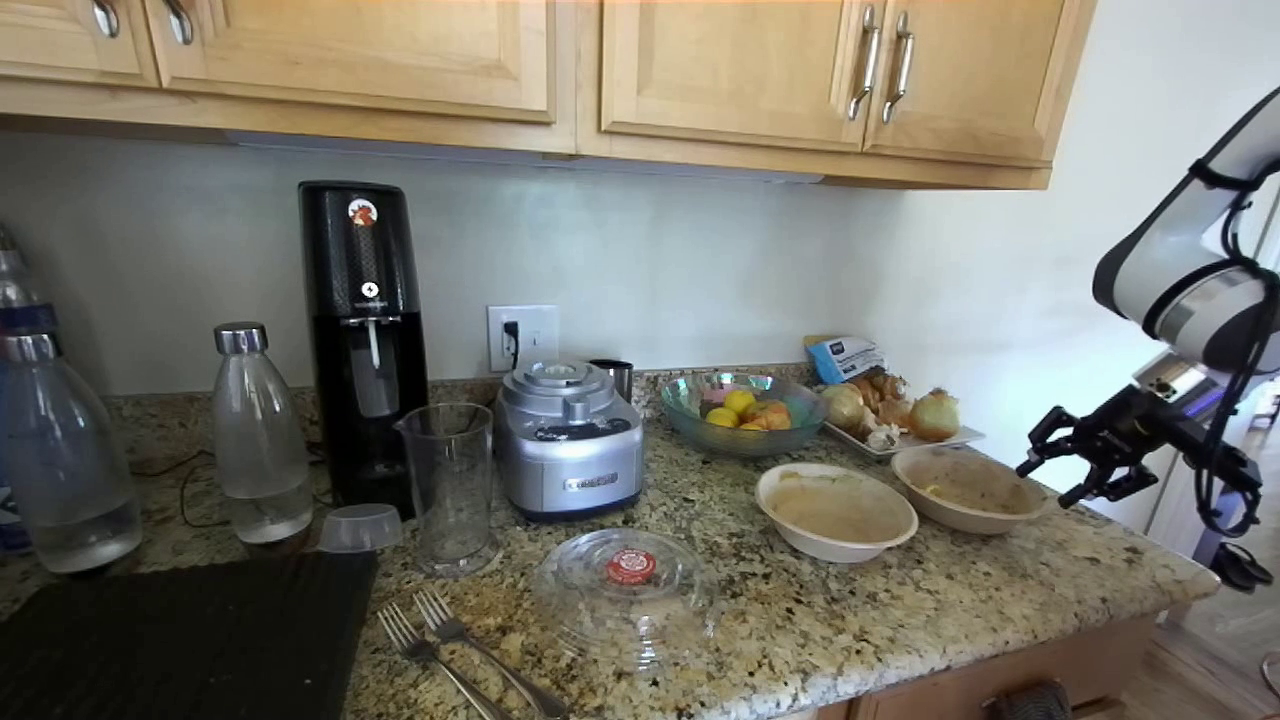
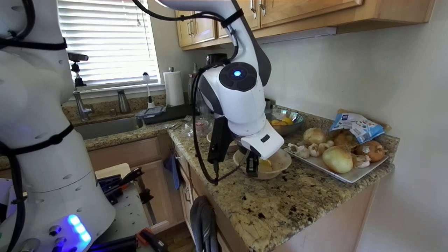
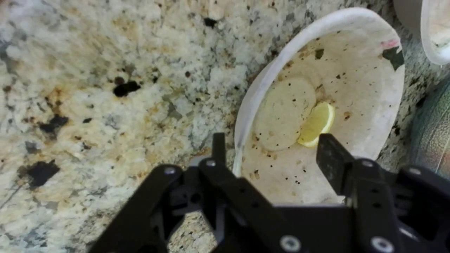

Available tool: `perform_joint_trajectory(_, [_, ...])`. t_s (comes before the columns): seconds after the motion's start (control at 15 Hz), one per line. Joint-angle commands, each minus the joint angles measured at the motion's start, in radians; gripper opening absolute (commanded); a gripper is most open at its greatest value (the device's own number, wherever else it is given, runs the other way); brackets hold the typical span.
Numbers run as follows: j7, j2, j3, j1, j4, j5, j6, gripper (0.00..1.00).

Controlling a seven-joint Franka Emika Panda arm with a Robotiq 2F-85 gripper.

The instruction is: Put the bowl on the right on top of the bowl on the left, unstack the two bowls

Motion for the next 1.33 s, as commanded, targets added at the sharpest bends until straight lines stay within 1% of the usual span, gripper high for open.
perform_joint_trajectory(0.0, [0.074, -0.099, 0.0, 0.022, -0.06, -0.106, 0.033, 0.98])
perform_joint_trajectory(0.13, [0.101, -0.134, 0.003, 0.033, -0.077, -0.165, 0.058, 1.0])
perform_joint_trajectory(0.47, [0.196, -0.216, 0.013, 0.068, -0.124, -0.369, 0.146, 1.0])
perform_joint_trajectory(0.53, [0.212, -0.232, 0.014, 0.072, -0.13, -0.405, 0.155, 1.0])
perform_joint_trajectory(0.67, [0.258, -0.266, 0.016, 0.069, -0.141, -0.47, 0.133, 1.0])
perform_joint_trajectory(0.73, [0.195, -0.183, 0.016, 0.061, -0.082, -0.41, 0.125, 1.0])
perform_joint_trajectory(0.87, [0.215, -0.208, 0.019, 0.061, -0.092, -0.436, 0.125, 1.0])
perform_joint_trajectory(1.27, [0.216, -0.22, 0.019, 0.061, -0.103, -0.441, 0.125, 1.0])
